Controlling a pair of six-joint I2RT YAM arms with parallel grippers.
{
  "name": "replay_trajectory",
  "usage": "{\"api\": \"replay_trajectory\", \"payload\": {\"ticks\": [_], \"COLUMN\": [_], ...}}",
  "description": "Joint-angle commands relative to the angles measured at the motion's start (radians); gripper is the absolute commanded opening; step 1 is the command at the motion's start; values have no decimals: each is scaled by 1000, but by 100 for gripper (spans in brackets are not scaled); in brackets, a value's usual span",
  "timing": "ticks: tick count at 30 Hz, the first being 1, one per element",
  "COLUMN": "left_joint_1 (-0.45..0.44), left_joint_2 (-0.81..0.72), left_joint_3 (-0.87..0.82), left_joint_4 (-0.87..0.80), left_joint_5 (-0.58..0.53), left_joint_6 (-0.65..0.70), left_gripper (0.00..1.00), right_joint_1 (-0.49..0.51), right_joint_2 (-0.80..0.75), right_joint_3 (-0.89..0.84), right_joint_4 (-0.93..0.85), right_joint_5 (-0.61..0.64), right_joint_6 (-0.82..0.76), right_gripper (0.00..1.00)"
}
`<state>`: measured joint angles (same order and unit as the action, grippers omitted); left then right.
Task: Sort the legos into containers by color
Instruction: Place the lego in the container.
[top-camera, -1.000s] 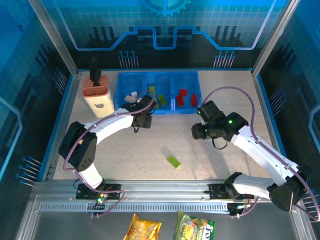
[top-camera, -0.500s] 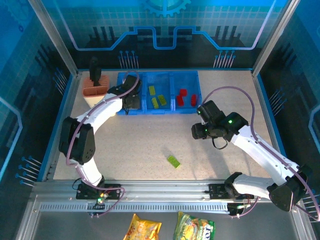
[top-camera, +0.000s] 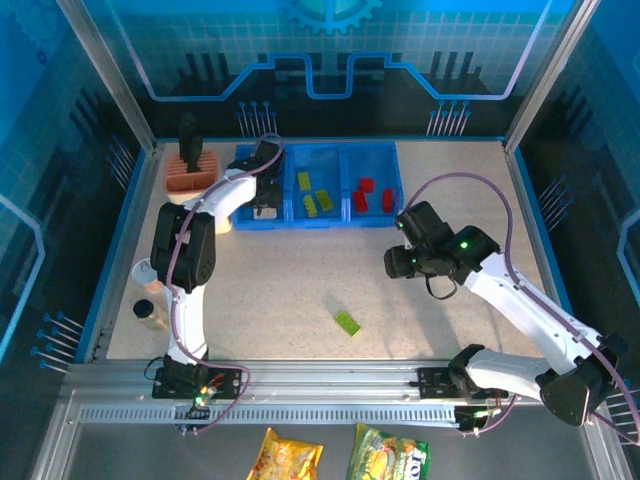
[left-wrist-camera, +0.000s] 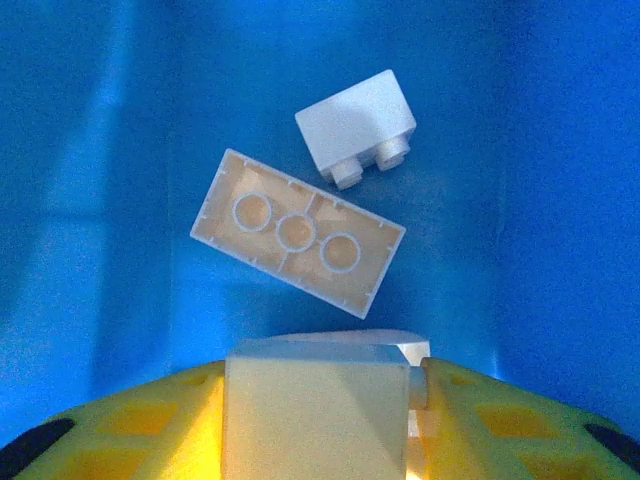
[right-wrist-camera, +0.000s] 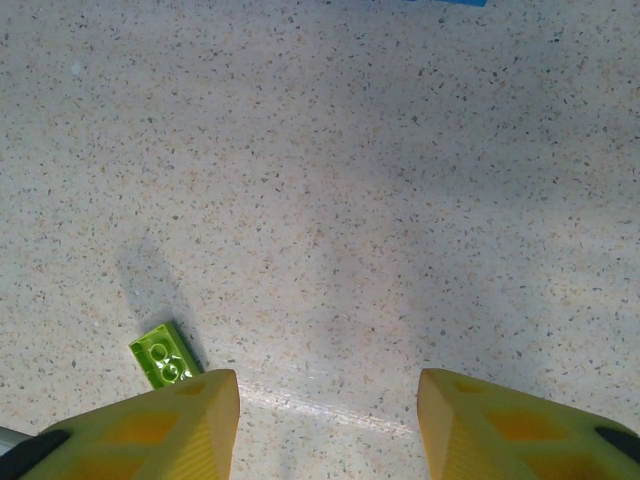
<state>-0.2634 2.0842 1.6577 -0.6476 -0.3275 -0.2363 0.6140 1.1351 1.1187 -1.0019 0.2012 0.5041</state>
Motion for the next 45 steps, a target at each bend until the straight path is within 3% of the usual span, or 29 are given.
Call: {"api": "replay_trajectory", "payload": {"ticks": [1,10,27,34,45], "left_joint_1": [12,17,15,16,24], "left_joint_2": [26,12,-178,-281,-449], "left_joint_3": [43,30,-59,-116,-232], "left_joint_4": [-46,-42,-92,-147,-197], "left_joint_5": [-7,1,111,169,152], "left_joint_6": [6,2,-11,-1,48], "left_gripper": [49,56,55,55,56], "right_joint_1": [-16,-16,19,115,312], "right_joint_2": [-20,-23,9,86,288], "right_joint_3": [-5,-5,-13,3,69], "right_joint_4": [-16,-18,-2,-3,-21], "right_joint_5": [1,2,-24,-14,-22], "right_joint_6": [2,2,21,33,25], "right_gripper": [52,52,52,51,51]}}
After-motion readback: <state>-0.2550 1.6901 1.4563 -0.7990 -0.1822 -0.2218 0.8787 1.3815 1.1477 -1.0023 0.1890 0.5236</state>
